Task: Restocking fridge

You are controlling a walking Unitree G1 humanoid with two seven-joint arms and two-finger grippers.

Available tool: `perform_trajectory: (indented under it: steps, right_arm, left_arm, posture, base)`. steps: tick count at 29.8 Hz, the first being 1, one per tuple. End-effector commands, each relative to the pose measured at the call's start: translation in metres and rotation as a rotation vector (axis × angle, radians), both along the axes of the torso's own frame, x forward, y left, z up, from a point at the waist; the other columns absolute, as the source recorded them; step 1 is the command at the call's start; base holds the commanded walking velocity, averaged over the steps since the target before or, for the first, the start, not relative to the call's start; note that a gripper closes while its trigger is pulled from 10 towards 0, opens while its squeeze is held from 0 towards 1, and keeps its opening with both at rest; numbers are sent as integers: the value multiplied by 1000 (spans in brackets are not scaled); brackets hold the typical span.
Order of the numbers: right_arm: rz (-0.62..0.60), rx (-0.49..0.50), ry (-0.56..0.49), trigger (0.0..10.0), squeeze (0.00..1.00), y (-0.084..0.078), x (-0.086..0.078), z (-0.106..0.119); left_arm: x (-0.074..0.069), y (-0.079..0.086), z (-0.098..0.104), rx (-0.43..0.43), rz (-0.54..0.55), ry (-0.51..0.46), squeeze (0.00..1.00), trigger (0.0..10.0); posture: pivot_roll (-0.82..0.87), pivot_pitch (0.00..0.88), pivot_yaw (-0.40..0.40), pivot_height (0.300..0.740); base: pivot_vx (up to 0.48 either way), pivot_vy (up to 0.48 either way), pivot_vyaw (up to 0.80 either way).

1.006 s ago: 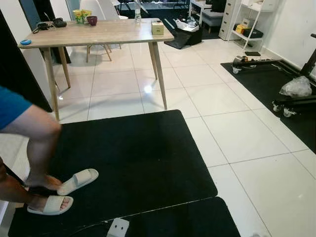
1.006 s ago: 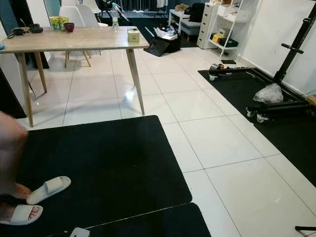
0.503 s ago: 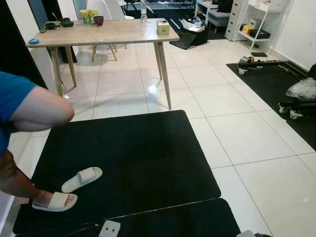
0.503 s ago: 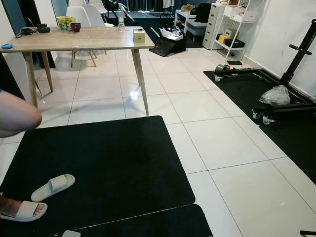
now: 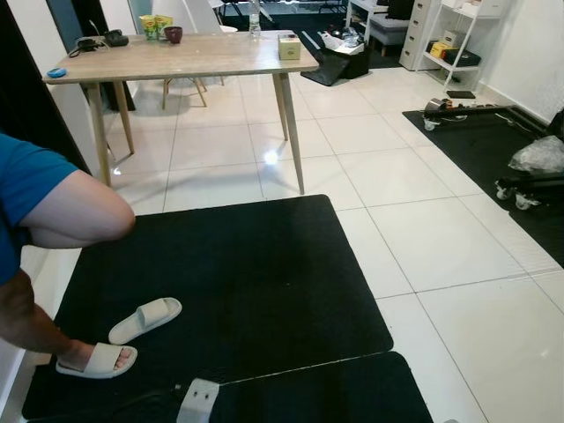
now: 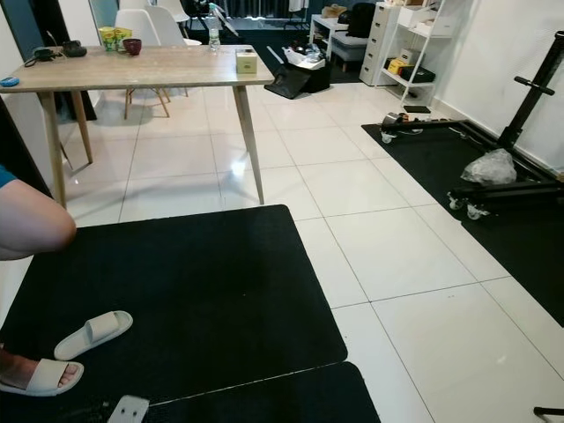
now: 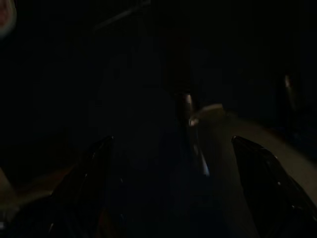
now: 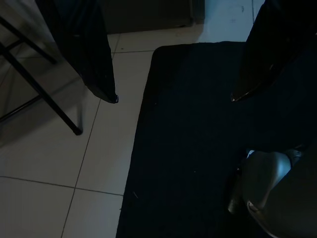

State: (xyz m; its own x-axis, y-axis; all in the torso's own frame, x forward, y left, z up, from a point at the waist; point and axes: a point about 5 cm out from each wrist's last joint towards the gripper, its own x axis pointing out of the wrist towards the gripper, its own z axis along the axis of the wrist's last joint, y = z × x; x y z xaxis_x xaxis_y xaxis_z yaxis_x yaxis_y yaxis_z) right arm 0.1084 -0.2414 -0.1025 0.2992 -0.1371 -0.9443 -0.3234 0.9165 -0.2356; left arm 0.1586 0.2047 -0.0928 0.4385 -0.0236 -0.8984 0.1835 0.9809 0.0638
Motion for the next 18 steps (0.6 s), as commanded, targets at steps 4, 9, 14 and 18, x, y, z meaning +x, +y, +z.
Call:
perform_trajectory:
  steps: [4, 9, 14, 18]
  right_arm:
    - [-24, -8, -9, 10000, 0, -4, 0, 1]
    - [-19, -1, -1, 10000, 0, -1, -3, 0]
    - [-30, -5, 5, 10000, 0, -3, -6, -1]
    - [-40, -14, 13, 10000, 0, -6, -10, -1]
  left_arm:
    - [5, -8, 1, 3, -45, -4, 0, 10000]
    - [-4, -13, -4, -2, -29, 21, 0, 10000]
    - [-14, -13, -8, 0, -20, 51, 0, 10000]
    - [-16, -13, -8, 7, -35, 59, 0, 10000]
  posture:
    - [0, 0, -34, 740]
    - [-3, 0, -40, 740]
    - [-8, 0, -29, 740]
    - [2, 0, -29, 740]
  base:
    - [0, 0, 0]
    - [0, 0, 0]
    - [0, 0, 0]
    - [0, 0, 0]
